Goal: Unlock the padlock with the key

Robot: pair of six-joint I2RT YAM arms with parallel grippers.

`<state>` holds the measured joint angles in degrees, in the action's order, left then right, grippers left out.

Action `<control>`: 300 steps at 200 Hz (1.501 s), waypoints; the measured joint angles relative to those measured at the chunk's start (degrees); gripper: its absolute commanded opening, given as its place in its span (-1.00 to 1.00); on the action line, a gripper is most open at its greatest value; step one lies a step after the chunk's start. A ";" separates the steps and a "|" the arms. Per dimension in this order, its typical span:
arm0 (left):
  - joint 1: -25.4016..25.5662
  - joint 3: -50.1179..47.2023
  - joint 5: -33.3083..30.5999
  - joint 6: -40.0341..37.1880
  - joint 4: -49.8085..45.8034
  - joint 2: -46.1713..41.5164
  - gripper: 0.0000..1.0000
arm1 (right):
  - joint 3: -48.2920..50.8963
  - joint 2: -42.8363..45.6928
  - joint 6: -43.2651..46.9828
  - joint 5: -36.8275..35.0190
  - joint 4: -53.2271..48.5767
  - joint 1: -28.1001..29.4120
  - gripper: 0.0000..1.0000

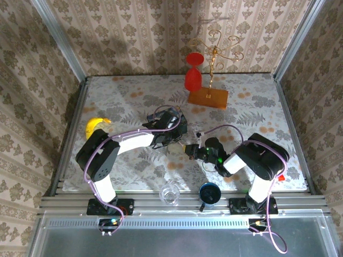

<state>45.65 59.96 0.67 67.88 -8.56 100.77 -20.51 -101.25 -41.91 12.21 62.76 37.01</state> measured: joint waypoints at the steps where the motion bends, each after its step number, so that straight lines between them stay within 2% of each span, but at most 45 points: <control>1: 0.00 0.00 0.00 0.04 0.02 0.00 -0.91 | 0.02 -0.04 -0.02 0.00 0.09 0.00 -1.00; 89: -0.37 -2.36 1.73 3.87 3.30 0.00 -0.92 | 0.48 -3.63 -1.86 -1.31 6.32 0.74 -1.00; 194: -0.76 -2.75 2.86 5.57 5.22 0.00 -0.94 | 0.48 -4.57 -2.54 -2.84 7.69 1.31 -1.00; 300: -1.09 -2.75 3.96 5.88 6.03 0.00 -1.00 | 0.31 -4.90 -7.85 -4.13 8.00 1.68 -1.00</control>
<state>44.56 57.21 4.62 73.76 -2.52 100.77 -20.21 -106.15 -49.76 8.08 70.76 38.70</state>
